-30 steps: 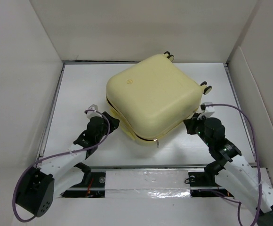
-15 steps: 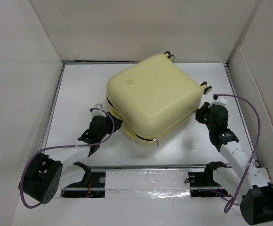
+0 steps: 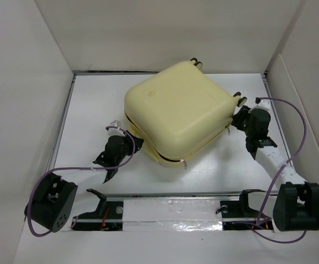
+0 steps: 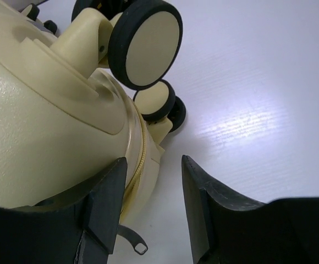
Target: Pack the luggage
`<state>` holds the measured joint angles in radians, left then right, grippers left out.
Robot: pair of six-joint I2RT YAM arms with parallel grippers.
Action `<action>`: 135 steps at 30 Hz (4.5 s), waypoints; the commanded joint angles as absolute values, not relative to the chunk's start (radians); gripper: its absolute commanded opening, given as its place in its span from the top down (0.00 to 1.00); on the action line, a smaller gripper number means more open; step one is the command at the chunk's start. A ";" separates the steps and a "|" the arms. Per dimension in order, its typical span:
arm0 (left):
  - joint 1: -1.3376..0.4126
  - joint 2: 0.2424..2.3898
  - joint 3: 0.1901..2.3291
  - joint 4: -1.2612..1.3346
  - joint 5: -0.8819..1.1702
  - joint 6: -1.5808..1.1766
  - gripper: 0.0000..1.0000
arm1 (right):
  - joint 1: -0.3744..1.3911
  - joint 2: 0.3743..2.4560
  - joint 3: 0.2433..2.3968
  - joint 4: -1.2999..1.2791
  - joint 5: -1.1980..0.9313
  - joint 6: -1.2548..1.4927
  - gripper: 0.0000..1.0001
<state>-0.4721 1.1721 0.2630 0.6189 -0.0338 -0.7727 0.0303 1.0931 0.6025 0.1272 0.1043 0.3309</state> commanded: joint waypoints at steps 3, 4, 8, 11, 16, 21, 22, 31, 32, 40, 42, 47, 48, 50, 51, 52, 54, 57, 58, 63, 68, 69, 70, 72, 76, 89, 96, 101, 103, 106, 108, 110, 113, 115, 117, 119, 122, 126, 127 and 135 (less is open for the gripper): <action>-0.491 1.128 0.204 0.611 -0.011 -0.707 1.00 | 0.055 1.253 0.706 0.325 -0.283 0.331 0.51; -0.503 1.112 0.196 0.607 -0.014 -0.709 1.00 | 0.055 1.278 0.719 0.337 -0.345 0.330 0.51; -0.577 1.004 0.158 0.543 -0.055 -0.733 1.00 | 0.127 1.385 0.824 0.328 -0.402 0.308 0.53; -0.609 0.928 0.137 0.490 -0.077 -0.761 1.00 | 0.185 1.474 0.928 0.299 -0.422 0.288 0.53; -0.643 0.807 0.129 0.411 -0.098 -0.788 1.00 | 0.232 1.557 1.023 0.273 -0.417 0.284 0.54; -0.643 0.741 0.136 0.353 -0.092 -0.802 1.00 | 0.222 1.485 0.968 0.255 -0.399 0.278 0.51; -0.643 0.735 0.141 0.344 -0.098 -0.802 1.00 | 0.213 1.462 0.951 0.246 -0.384 0.262 0.49; -0.686 0.651 0.201 0.242 -0.144 -0.793 1.00 | 0.280 1.027 0.633 0.155 -0.322 0.229 0.82; -0.686 0.632 0.204 0.227 -0.147 -0.795 1.00 | 0.308 0.996 0.609 0.132 -0.334 0.218 0.96; -0.747 0.618 0.248 0.111 -0.202 -0.793 0.79 | 0.526 0.818 0.396 0.181 -0.480 0.245 0.58; -0.747 0.609 0.271 0.063 -0.216 -0.781 0.61 | 0.526 0.810 0.376 0.204 -0.488 0.258 0.49; -0.747 0.522 0.311 -0.009 -0.270 -0.761 0.54 | 0.514 0.848 0.344 0.297 -0.501 0.270 0.47; -0.747 0.514 0.328 -0.029 -0.276 -0.753 0.58 | 0.514 0.885 0.351 0.305 -0.526 0.270 0.47; -0.747 0.509 0.344 -0.028 -0.258 -0.713 0.91 | 0.505 0.922 0.374 0.290 -0.578 0.259 0.48; -0.747 0.515 0.357 -0.022 -0.246 -0.695 1.00 | 0.505 0.945 0.379 0.304 -0.581 0.258 0.51; -0.747 0.540 0.360 -0.012 -0.207 -0.663 1.00 | 0.505 0.954 0.376 0.317 -0.575 0.258 0.52; -0.762 0.578 0.354 0.052 -0.158 -0.644 1.00 | 0.505 0.966 0.379 0.336 -0.571 0.258 0.57; -0.840 0.664 0.351 0.124 -0.123 -0.650 1.00 | 0.505 0.995 0.406 0.318 -0.580 0.247 0.62; -0.871 0.684 0.353 0.136 -0.155 -0.650 1.00 | 0.505 0.999 0.410 0.322 -0.586 0.245 0.65; -1.121 0.813 0.406 0.192 -0.317 -0.655 1.00 | 0.505 0.983 0.393 0.353 -0.554 0.261 0.87; -1.164 0.983 0.459 0.344 -0.299 -0.667 1.00 | 0.517 0.971 0.413 0.284 -0.519 0.247 1.00; -1.164 1.003 0.462 0.374 -0.292 -0.666 0.98 | 0.534 0.959 0.422 0.266 -0.503 0.242 1.00; -1.164 1.024 0.478 0.393 -0.296 -0.667 0.96 | 0.557 0.951 0.426 0.243 -0.486 0.232 1.00; -1.164 1.084 0.503 0.446 -0.307 -0.657 0.95 | 0.587 0.918 0.439 0.171 -0.419 0.227 1.00; -1.155 1.198 0.549 0.499 -0.337 -0.630 0.95 | 0.666 0.867 0.485 0.036 -0.286 0.221 1.00; -1.114 1.341 0.578 0.561 -0.460 -0.718 0.95 | 0.983 0.940 0.632 -0.187 -0.078 0.238 1.00; -1.105 1.402 0.597 0.618 -0.404 -0.742 0.95 | 1.035 0.982 0.592 0.215 -0.103 0.392 1.00; -1.083 1.381 0.575 0.634 -0.351 -0.749 0.93 | 1.103 1.089 0.598 0.356 0.020 0.437 1.00; -1.083 1.349 0.551 0.608 -0.351 -0.745 0.82 | 1.103 1.104 0.586 0.354 0.069 0.445 1.00; -1.083 1.226 0.471 0.542 -0.364 -0.758 0.57 | 1.103 1.077 0.551 0.322 0.164 0.457 1.00; -1.083 1.111 0.431 0.454 -0.374 -0.772 0.49 | 1.103 1.045 0.526 0.304 0.210 0.453 1.00; -1.074 0.989 0.387 0.341 -0.390 -0.801 0.47 | 1.103 1.031 0.525 0.282 0.228 0.445 1.00; -1.037 0.846 0.348 0.193 -0.425 -0.842 0.47 | 1.094 1.017 0.529 0.244 0.244 0.436 1.00; -0.990 0.796 0.322 0.138 -0.428 -0.854 0.47 | 1.094 1.011 0.529 0.239 0.241 0.434 1.00; -0.882 0.753 0.305 0.115 -0.407 -0.848 0.46 | 1.094 1.012 0.529 0.244 0.226 0.437 1.00; -0.766 0.756 0.293 0.144 -0.324 -0.809 0.46 | 1.094 1.017 0.529 0.239 0.219 0.437 1.00; -0.689 0.805 0.298 0.164 -0.256 -0.785 0.50 | 1.085 1.012 0.531 0.232 0.209 0.439 1.00; -0.626 0.847 0.282 0.215 -0.264 -0.764 0.51 | 1.085 1.005 0.529 0.233 0.196 0.439 1.00; -0.595 0.853 0.273 0.231 -0.261 -0.761 0.51 | 1.085 1.005 0.528 0.235 0.195 0.439 1.00; -0.529 1.049 0.288 0.399 -0.250 -0.713 0.56 | 1.085 1.016 0.531 0.226 0.175 0.434 1.00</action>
